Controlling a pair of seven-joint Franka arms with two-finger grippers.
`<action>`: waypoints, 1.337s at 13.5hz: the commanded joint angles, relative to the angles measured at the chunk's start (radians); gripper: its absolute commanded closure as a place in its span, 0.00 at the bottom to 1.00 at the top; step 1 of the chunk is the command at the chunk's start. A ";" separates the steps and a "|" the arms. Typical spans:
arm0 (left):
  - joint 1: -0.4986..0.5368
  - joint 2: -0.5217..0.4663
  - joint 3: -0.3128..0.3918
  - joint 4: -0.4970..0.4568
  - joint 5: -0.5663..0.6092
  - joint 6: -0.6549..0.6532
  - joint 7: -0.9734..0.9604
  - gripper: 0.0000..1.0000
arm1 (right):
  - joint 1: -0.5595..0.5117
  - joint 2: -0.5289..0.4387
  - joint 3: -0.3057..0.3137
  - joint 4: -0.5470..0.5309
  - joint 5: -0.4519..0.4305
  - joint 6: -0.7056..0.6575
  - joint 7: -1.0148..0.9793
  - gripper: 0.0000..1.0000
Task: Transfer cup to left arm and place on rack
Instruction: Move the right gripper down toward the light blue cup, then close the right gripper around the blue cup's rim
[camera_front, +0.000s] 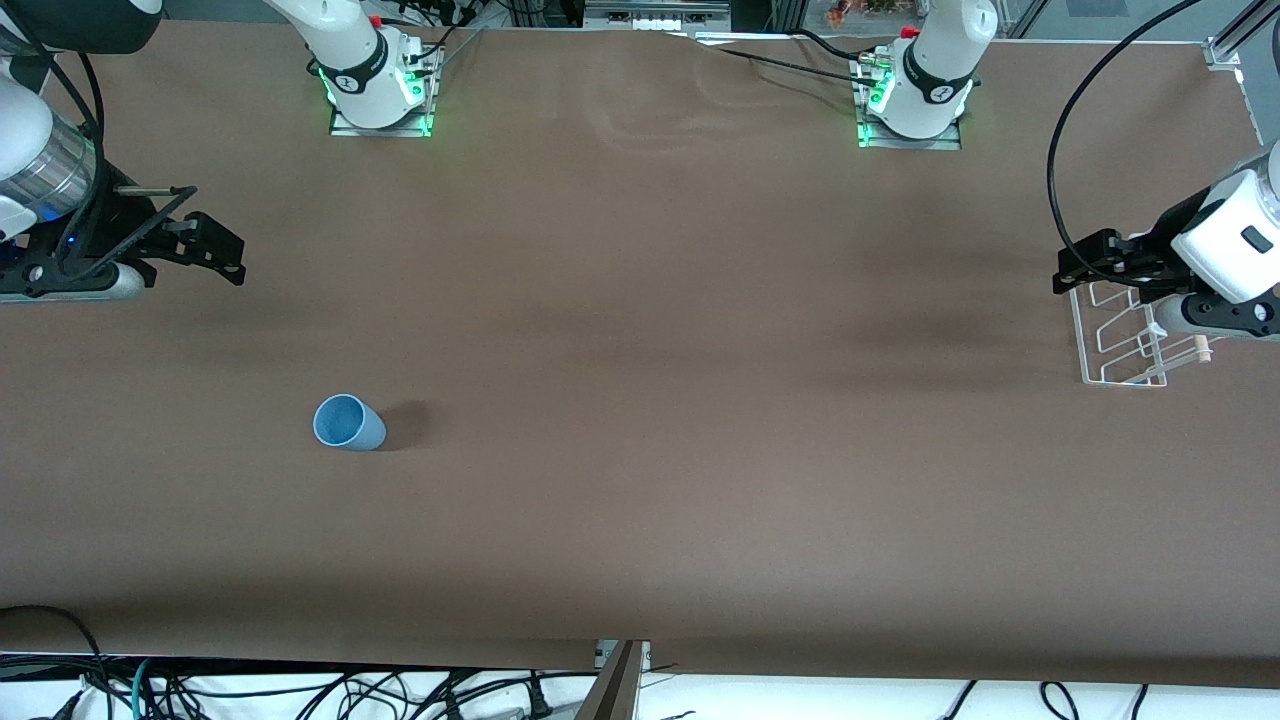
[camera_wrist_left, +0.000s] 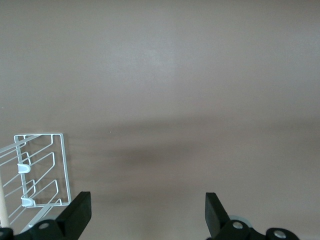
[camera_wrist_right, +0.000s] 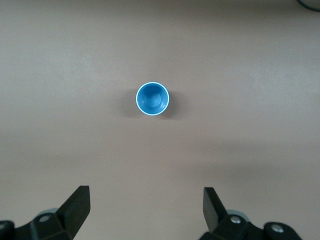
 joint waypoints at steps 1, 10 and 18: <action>-0.002 -0.002 0.004 -0.013 0.009 -0.001 -0.009 0.00 | 0.011 -0.038 0.019 -0.034 -0.009 0.026 0.013 0.00; -0.002 0.001 0.006 -0.011 0.012 0.001 -0.007 0.00 | 0.000 0.072 0.013 -0.015 0.000 0.131 0.015 0.00; 0.002 0.003 0.006 -0.010 0.009 0.001 -0.007 0.00 | -0.050 0.531 0.012 -0.014 -0.054 0.499 -0.089 0.00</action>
